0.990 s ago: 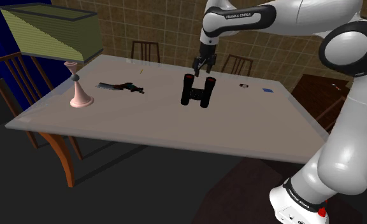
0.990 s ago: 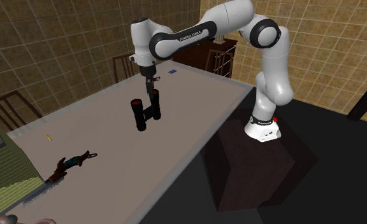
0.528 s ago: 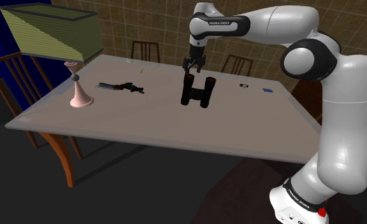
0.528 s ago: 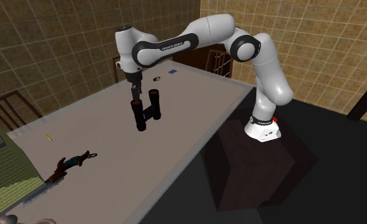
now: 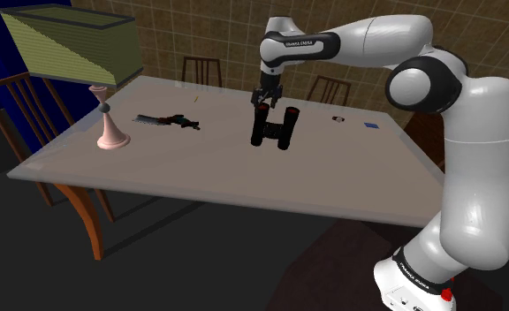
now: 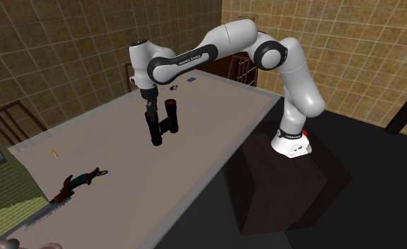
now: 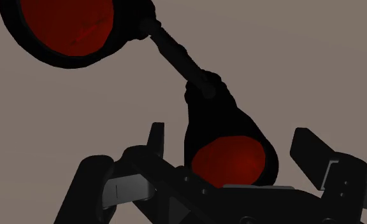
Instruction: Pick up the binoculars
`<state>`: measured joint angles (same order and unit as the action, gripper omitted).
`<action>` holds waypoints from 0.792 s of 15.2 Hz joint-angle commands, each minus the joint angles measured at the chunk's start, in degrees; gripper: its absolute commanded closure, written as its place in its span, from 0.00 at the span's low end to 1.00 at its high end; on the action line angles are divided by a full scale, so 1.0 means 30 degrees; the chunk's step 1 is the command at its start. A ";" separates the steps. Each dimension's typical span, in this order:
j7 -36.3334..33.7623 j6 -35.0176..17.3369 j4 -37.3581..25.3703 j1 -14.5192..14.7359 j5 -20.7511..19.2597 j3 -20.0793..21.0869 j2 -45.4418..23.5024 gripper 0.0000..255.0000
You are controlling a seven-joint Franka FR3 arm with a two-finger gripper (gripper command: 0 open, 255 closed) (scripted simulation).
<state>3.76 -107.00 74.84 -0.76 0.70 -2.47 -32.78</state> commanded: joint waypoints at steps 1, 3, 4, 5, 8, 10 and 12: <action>-0.0004 -0.0079 0.0046 0.0003 0.0001 0.0002 -0.0022 1.00; -0.0008 -0.0077 0.0066 0.0007 0.0000 0.0002 0.0001 1.00; -0.0011 -0.0082 0.0073 0.0009 -0.0001 0.0003 0.0002 1.00; -0.0012 -0.0082 0.0075 0.0010 -0.0001 0.0003 0.0005 1.00; -0.0012 -0.0083 0.0076 0.0010 -0.0001 0.0003 0.0005 1.00; 0.0002 -0.0100 0.0086 -0.0001 0.0002 0.0001 -0.0003 1.00; 0.0003 0.0367 -0.0302 -0.0004 -0.0002 -0.0002 0.0076 1.00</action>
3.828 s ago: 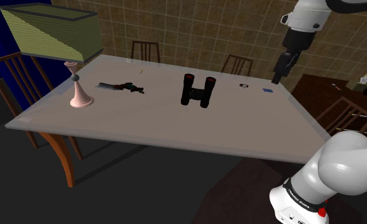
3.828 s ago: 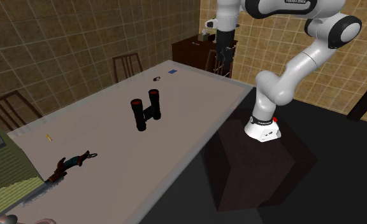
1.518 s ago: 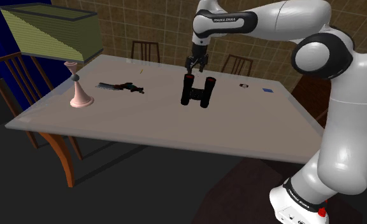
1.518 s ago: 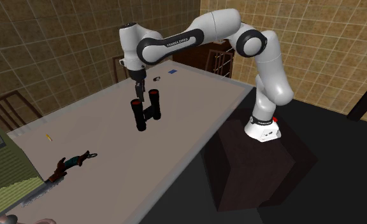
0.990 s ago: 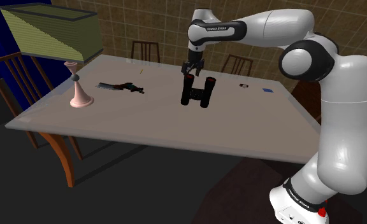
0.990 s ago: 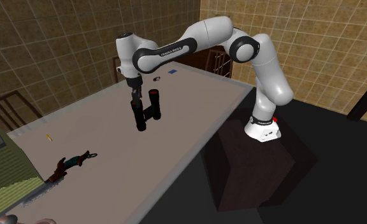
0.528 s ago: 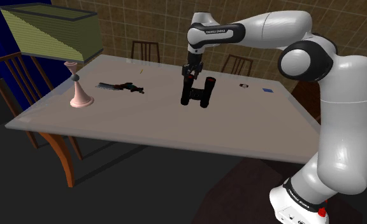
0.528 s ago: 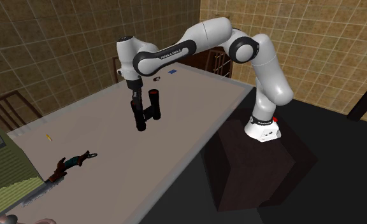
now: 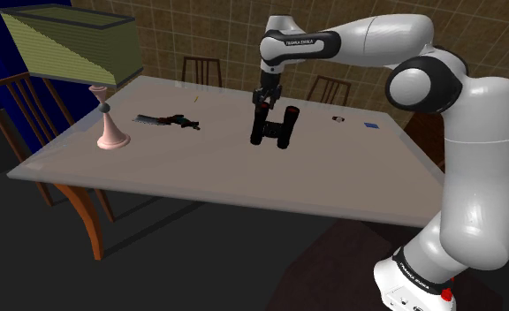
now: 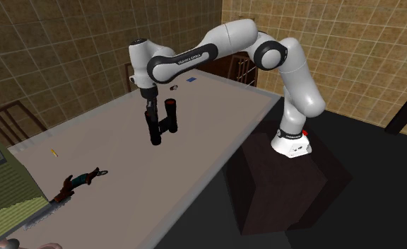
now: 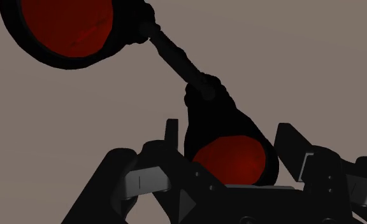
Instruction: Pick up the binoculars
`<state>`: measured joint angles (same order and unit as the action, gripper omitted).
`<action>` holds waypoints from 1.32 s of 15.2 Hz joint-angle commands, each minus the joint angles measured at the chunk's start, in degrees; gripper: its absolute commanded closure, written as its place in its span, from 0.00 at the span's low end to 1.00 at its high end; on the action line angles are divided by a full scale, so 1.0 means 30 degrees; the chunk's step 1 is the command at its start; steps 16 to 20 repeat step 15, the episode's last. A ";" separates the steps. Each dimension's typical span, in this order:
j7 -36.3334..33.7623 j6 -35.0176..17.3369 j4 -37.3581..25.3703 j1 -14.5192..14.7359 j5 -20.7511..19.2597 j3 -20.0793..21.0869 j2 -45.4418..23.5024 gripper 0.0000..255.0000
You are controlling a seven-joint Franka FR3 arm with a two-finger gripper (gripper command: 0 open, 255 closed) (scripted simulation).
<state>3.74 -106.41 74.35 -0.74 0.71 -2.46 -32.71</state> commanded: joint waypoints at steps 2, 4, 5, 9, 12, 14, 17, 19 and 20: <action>0.0011 0.0655 -0.0574 -0.0014 -0.0006 -0.0009 0.0100 1.00; 0.0012 0.1149 -0.1035 -0.0018 -0.0008 -0.0011 0.0132 1.00; 0.0012 0.1401 -0.1279 -0.0021 -0.0008 -0.0012 0.0140 1.00; 0.0016 0.2446 -0.2354 -0.0034 -0.0008 -0.0015 0.0111 1.00; 0.0019 0.3276 -0.3279 -0.0047 -0.0005 -0.0017 0.0016 1.00; 0.0020 0.3600 -0.3650 -0.0053 -0.0003 -0.0018 -0.0030 1.00; 0.0020 0.3606 -0.3663 -0.0053 -0.0003 -0.0018 -0.0038 1.00; 0.0020 0.3606 -0.3663 -0.0053 -0.0003 -0.0018 -0.0038 1.00; 0.0020 0.3606 -0.3663 -0.0053 -0.0003 -0.0018 -0.0038 1.00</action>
